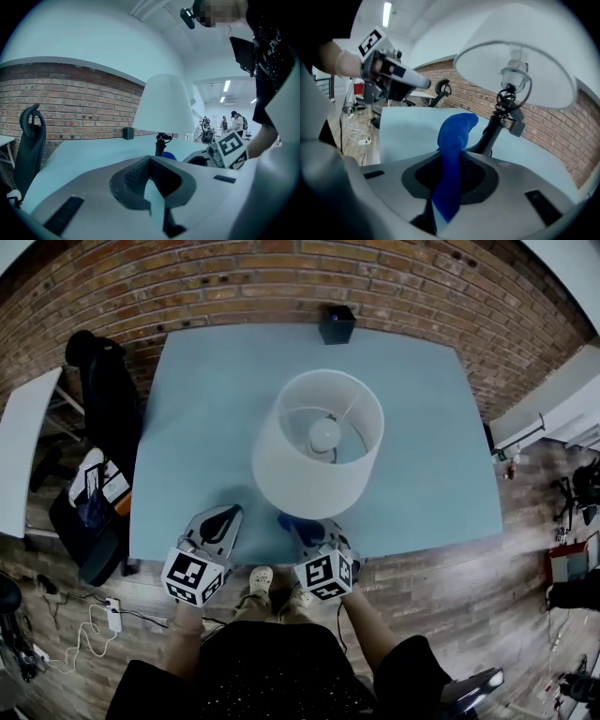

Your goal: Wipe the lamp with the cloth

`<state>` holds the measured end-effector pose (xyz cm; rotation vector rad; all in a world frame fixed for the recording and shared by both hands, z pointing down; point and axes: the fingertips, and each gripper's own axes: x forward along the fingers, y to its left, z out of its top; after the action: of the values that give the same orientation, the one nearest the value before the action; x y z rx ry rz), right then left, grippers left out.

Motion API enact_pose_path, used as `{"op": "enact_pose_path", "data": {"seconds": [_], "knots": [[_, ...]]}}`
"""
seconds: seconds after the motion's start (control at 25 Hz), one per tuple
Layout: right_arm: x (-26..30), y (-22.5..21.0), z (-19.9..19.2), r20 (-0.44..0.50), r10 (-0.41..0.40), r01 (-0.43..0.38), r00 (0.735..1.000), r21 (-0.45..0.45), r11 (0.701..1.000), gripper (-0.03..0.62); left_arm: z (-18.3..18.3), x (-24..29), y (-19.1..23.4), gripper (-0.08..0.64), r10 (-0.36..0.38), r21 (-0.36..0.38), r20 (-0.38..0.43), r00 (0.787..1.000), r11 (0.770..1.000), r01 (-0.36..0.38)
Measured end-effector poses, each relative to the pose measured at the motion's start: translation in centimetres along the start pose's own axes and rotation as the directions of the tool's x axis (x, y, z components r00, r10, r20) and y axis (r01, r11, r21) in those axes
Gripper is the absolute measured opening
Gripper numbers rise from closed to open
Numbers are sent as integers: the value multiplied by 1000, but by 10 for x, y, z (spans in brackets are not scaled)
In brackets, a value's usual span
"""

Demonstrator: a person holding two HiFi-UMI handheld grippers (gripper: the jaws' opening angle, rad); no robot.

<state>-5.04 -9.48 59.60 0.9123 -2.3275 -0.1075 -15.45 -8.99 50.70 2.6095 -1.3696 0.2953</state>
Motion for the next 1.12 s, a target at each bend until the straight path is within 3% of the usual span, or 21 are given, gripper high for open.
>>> {"op": "enact_pose_path", "data": {"seconds": [0.08,0.16,0.24,0.32,0.48,0.64,0.72,0.88,0.96,1.04,1.12], "knots": [[-25,-6,0,65,6,-13,998,102,995,87,1,4,-4,8,-11,2,-1,1000,1000,11],[-51,-23,1,147,-42,0,988,271,962,87,3,8,-7,8,-18,1,2,1000,1000,18],[-75,-47,5,233,-126,8,964,448,894,87,5,12,-10,9,-24,-3,6,1000,1000,24],[-90,-68,10,305,-199,-6,932,559,829,87,6,16,-11,9,-30,-1,7,1000,1000,30],[-82,-90,14,396,-216,-107,893,652,750,87,9,23,-15,8,-40,4,3,999,999,40],[-56,-105,14,474,-214,-271,854,757,595,87,12,27,-16,8,-38,-3,4,999,999,38],[-41,-110,13,480,-219,-304,850,785,540,87,11,26,-12,9,-33,-7,-1,999,999,33],[-14,-117,10,452,-206,-300,868,807,509,87,7,24,-4,8,-14,-22,-13,1000,1000,13],[-4,-120,1,408,-192,-270,892,825,497,87,5,26,-2,9,-5,-25,-20,1000,1000,4],[9,-118,-13,322,-156,-203,934,837,507,87,3,27,-1,8,-2,-28,-23,1000,1000,2],[19,-111,-27,223,-114,-128,968,833,538,87,2,27,-1,8,-3,-30,-25,1000,1000,2]]}}
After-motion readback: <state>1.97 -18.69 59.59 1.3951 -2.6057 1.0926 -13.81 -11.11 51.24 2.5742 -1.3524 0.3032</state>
